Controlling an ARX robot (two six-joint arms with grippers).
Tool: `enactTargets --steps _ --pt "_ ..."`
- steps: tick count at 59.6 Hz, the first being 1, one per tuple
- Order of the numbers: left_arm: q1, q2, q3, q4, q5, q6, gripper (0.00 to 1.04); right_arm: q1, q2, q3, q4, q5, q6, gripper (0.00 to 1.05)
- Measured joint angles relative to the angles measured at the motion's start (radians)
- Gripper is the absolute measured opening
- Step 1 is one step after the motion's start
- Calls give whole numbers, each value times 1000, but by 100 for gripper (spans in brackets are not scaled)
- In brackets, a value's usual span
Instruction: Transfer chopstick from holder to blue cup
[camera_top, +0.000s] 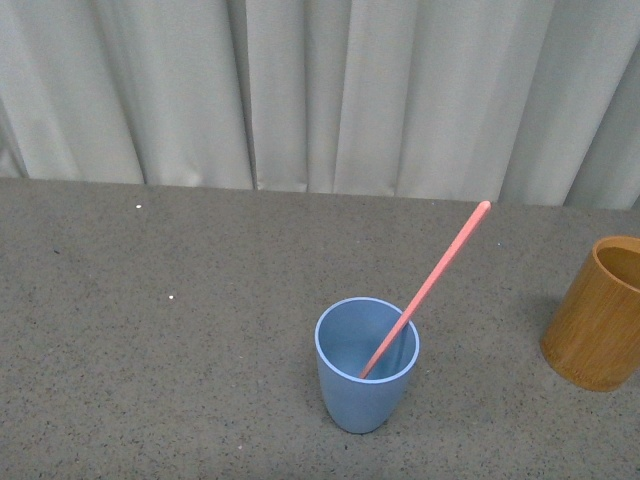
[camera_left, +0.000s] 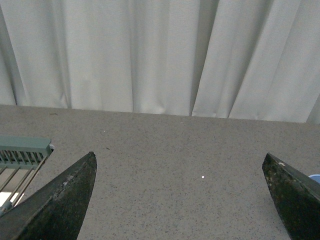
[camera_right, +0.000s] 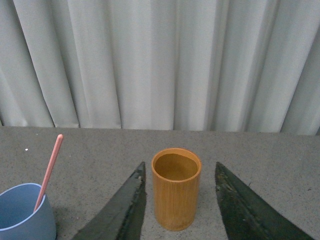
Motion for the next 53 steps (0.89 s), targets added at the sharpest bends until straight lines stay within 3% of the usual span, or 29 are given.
enactTargets --steps 13,53 --pt "0 0 0 0 0 0 98 0 0 0 0 0 1 97" --pt "0 0 0 0 0 0 98 0 0 0 0 0 0 95"
